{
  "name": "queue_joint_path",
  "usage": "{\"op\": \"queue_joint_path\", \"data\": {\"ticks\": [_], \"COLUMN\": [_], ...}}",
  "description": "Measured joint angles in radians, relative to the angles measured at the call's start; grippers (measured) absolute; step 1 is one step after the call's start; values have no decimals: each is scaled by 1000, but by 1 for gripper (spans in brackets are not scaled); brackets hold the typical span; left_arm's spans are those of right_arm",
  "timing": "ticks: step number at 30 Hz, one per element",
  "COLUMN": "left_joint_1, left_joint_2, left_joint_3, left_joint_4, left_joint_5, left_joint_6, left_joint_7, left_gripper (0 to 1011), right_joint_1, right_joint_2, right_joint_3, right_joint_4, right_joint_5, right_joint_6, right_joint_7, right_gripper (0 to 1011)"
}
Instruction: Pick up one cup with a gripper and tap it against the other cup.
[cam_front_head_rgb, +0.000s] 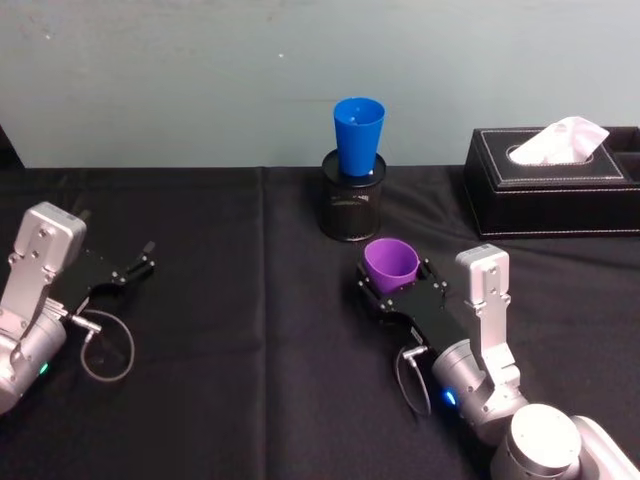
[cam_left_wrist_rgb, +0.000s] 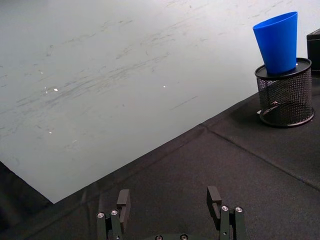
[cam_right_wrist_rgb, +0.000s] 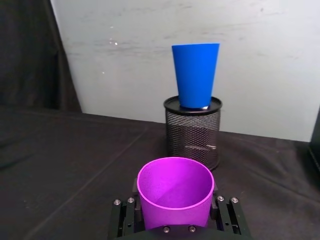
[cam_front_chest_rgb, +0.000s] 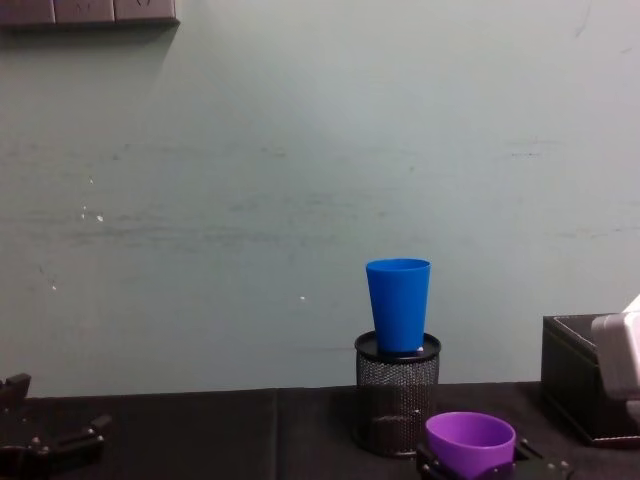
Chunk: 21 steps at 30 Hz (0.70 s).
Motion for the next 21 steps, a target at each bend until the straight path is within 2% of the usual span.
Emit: {"op": "queue_joint_path", "data": {"ticks": [7, 15, 18, 20, 21], "left_joint_1": [0, 0, 0, 0, 0], "left_joint_2": [0, 0, 0, 0, 0], "left_joint_3": [0, 0, 0, 0, 0], "left_joint_4": [0, 0, 0, 0, 0], "left_joint_5": [0, 0, 0, 0, 0], "left_joint_6": [0, 0, 0, 0, 0], "left_joint_7": [0, 0, 0, 0, 0], "left_gripper": [1000, 1000, 1000, 1000, 1000], "right_joint_1": [3, 5, -7, -17, -30], "right_joint_2": [-4, -8, -6, -3, 2], "right_joint_3": [0, 2, 4, 6, 7], "right_joint_4": [8, 10, -19, -45, -80], "right_joint_5": [19, 26, 32, 33, 34], "right_joint_6": [0, 4, 15, 18, 23], "right_joint_7": [39, 45, 47, 46, 46], "right_gripper": [733, 918, 993, 1003, 1003]}}
